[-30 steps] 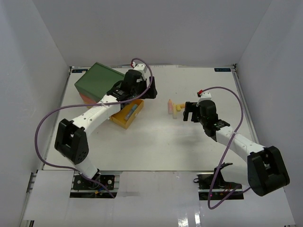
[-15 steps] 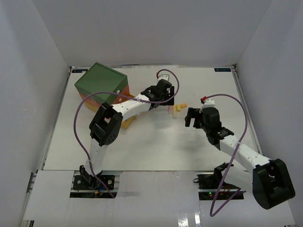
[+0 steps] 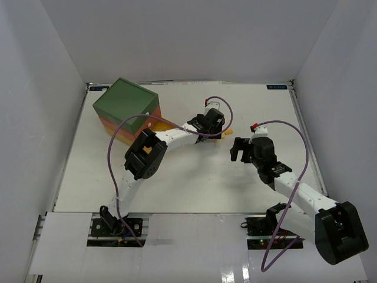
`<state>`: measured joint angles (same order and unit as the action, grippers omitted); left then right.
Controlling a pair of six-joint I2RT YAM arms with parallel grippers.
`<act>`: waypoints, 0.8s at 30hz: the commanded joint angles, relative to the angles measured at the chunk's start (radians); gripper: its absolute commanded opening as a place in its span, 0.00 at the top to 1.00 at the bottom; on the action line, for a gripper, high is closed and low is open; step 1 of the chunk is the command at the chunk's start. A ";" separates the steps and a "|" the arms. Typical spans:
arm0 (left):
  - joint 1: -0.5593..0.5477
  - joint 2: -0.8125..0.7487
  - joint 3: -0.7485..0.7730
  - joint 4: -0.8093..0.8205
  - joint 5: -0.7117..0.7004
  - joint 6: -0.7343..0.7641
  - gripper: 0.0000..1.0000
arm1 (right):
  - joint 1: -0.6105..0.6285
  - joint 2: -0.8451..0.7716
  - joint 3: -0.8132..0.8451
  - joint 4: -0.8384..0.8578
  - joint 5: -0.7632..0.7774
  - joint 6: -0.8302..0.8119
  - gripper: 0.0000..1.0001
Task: Sort the stationery into containers
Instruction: Pick up the pen from the center of the board.
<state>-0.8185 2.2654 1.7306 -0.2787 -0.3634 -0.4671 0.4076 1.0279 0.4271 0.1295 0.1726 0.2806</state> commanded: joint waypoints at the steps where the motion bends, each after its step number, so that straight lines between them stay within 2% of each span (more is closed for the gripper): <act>1: 0.002 -0.029 0.014 0.015 -0.029 0.007 0.26 | -0.004 -0.019 -0.007 0.039 -0.012 0.002 0.00; 14: 0.002 -0.033 -0.040 0.029 -0.019 0.018 0.40 | -0.007 0.000 -0.013 0.044 -0.030 0.003 0.00; 24: 0.002 -0.050 -0.100 0.033 0.030 0.088 0.40 | -0.007 0.023 -0.001 0.047 -0.051 0.002 0.00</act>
<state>-0.8173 2.2608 1.6627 -0.2234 -0.3756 -0.4202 0.4057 1.0412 0.4263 0.1337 0.1349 0.2806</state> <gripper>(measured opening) 0.596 0.998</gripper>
